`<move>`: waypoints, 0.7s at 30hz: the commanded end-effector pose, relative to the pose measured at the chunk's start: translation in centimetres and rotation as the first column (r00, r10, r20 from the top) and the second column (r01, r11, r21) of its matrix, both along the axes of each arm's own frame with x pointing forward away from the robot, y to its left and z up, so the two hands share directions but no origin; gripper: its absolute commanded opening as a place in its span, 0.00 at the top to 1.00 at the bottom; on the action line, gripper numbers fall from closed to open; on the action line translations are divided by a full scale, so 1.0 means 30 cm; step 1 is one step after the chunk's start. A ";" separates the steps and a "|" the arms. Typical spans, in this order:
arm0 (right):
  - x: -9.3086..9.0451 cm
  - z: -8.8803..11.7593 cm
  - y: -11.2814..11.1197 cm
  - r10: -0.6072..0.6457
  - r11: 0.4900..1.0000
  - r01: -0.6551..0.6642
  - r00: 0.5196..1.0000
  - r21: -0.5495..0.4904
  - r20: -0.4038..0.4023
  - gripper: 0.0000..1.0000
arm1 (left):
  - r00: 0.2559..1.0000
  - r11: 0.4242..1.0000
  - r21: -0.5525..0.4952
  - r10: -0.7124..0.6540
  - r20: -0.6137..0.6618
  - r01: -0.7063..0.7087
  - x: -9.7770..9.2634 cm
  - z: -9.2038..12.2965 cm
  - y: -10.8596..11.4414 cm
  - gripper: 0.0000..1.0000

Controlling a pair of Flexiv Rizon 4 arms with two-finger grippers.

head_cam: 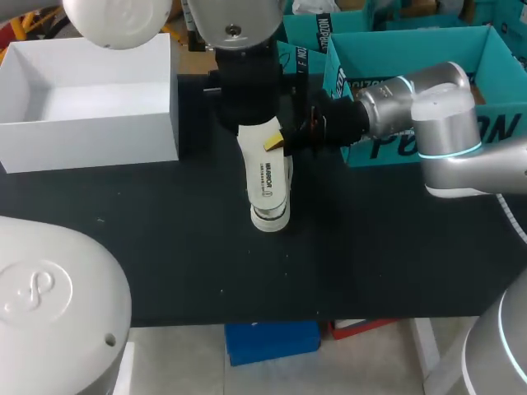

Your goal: Take the shoe out of the shoebox, open the shoe tongue, remove and reinsert the insole, then place the shoe into the shoebox

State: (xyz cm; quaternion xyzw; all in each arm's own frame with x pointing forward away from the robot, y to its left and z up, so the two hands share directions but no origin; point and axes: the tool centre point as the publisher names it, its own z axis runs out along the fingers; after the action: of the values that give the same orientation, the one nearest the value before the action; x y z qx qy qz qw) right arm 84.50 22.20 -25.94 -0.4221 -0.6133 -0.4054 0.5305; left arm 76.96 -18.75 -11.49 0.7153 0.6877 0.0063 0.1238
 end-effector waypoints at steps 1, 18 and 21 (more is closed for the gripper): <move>0.004 -0.002 0.003 0.001 1.000 -0.001 1.000 -0.001 -0.001 1.00 | 1.000 1.000 0.014 -0.006 0.002 0.006 0.017 0.000 -0.010 0.00; 0.004 -0.002 0.003 0.001 1.000 -0.001 1.000 -0.001 -0.001 1.00 | 1.000 0.999 0.038 0.007 -0.027 -0.006 0.129 -0.045 0.014 0.00; 0.004 -0.002 0.003 0.001 1.000 -0.001 1.000 -0.001 -0.001 1.00 | 0.999 0.999 0.045 0.010 -0.030 -0.009 0.164 -0.050 0.013 0.00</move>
State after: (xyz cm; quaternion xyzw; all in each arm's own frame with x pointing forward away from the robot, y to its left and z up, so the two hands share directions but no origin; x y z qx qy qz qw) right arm 84.51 22.20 -25.94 -0.4221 -0.6133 -0.4054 0.5305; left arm 80.69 -17.83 -12.74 0.7128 0.6933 0.0148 0.1053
